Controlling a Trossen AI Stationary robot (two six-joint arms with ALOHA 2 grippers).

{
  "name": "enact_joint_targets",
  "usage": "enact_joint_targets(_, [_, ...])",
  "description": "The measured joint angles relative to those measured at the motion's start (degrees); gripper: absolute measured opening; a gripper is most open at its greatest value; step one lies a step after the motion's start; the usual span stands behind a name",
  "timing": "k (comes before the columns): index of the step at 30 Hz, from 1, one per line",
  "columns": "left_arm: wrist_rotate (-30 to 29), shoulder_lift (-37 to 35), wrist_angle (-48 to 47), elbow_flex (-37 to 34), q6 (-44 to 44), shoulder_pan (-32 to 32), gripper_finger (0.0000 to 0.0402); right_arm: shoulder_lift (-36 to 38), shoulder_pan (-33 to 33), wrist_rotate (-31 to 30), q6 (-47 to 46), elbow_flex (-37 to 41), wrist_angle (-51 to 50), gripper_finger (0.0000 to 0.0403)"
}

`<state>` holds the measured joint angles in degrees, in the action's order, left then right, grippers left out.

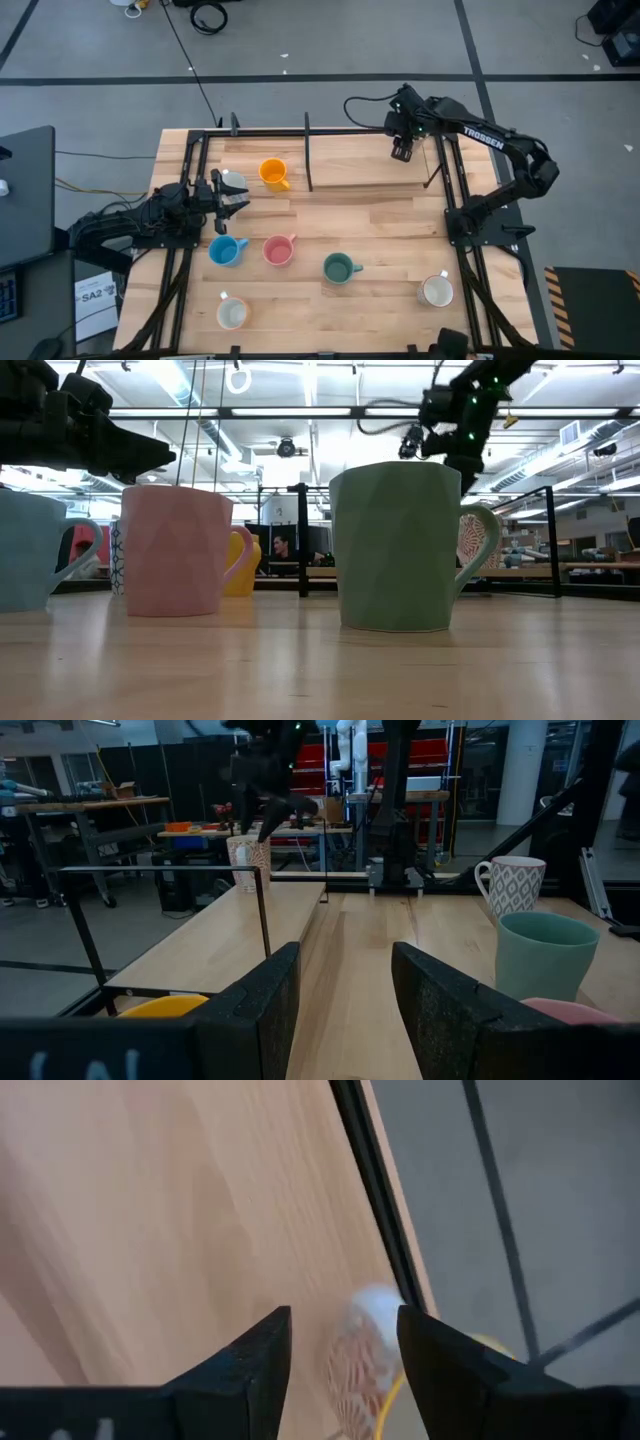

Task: Place coffee mugs
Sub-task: Put the gray and white patterned mug on the shelf

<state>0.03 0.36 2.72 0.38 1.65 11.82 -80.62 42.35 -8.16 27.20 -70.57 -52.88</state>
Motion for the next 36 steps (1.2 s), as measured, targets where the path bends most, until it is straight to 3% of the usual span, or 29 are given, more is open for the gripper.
enact_joint_targets(4, [0.0,0.0,0.0,0.0,0.0,0.0,0.0167,0.0,-4.3,0.3,-0.7,-4.1,-0.3,0.0188])
enact_joint_targets(8, [0.0,0.0,0.0,0.0,0.0,0.0,0.0167,0.0,-9.3,3.4,-9.0,-8.6,-1.9,0.0188])
enact_joint_targets(15, [0.0,0.0,0.0,0.0,0.0,0.0,0.0167,0.1,-20.0,21.8,-29.3,-13.8,-14.0,0.0188])
enact_joint_targets(18, [0.0,0.0,0.0,0.0,0.0,0.0,0.0167,0.1,-27.0,25.8,-37.9,-13.8,-20.2,0.0188])
enact_joint_targets(25, [0.0,0.0,0.0,0.0,0.0,0.0,0.0167,0.1,-46.9,20.2,-62.8,-12.2,-27.5,0.0188])
enact_joint_targets(36, [0.0,0.0,0.0,0.0,0.0,0.0,0.0167,0.1,-71.4,14.5,-113.6,-7.5,-27.2,0.0188])
